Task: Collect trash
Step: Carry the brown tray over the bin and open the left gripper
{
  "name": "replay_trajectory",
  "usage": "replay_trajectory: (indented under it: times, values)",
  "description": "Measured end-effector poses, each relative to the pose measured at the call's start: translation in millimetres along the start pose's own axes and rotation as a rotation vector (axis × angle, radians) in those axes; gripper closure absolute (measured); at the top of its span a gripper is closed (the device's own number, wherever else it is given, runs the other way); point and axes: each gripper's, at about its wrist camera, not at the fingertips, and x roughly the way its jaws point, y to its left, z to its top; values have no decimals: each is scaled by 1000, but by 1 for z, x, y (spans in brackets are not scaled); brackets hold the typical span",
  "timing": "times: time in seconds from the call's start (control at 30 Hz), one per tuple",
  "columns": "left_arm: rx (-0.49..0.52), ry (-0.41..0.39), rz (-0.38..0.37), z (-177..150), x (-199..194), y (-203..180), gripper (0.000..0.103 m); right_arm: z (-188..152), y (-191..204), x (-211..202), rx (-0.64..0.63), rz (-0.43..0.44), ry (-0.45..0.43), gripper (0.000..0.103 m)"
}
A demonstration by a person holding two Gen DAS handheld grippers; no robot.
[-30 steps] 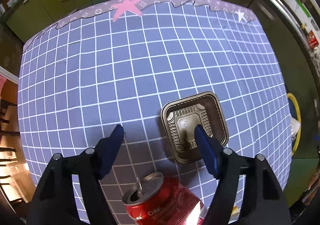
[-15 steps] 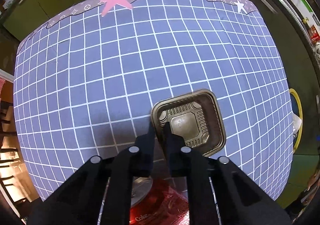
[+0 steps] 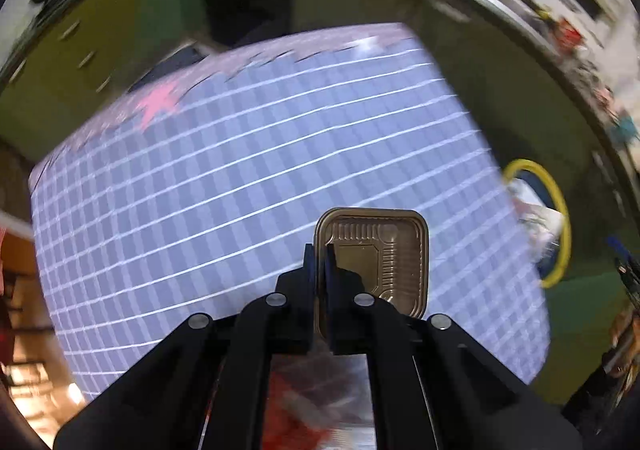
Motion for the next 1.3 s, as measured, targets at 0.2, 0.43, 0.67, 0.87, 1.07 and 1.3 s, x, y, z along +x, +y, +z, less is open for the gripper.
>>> replay_trajectory:
  times: [0.2, 0.43, 0.67, 0.87, 1.07, 1.3]
  values:
    - [193, -27, -135, 18, -14, -114, 99, -15, -28, -23, 32, -57, -30, 49]
    - [372, 14, -245, 22, 17, -234, 99, -38, -67, -45, 99, -94, -51, 49]
    - [426, 54, -255, 34, 73, -305, 99, -57, -100, -60, 169, -112, -65, 49]
    - [403, 24, -269, 42, 90, -313, 59, -62, -107, -59, 186, -114, -63, 46]
    - [372, -78, -358, 34, 34, -279, 54, -58, -94, -55, 160, -116, -54, 46]
    - [289, -350, -356, -18, -67, -178, 13, -41, -45, -36, 43, -76, -10, 35]
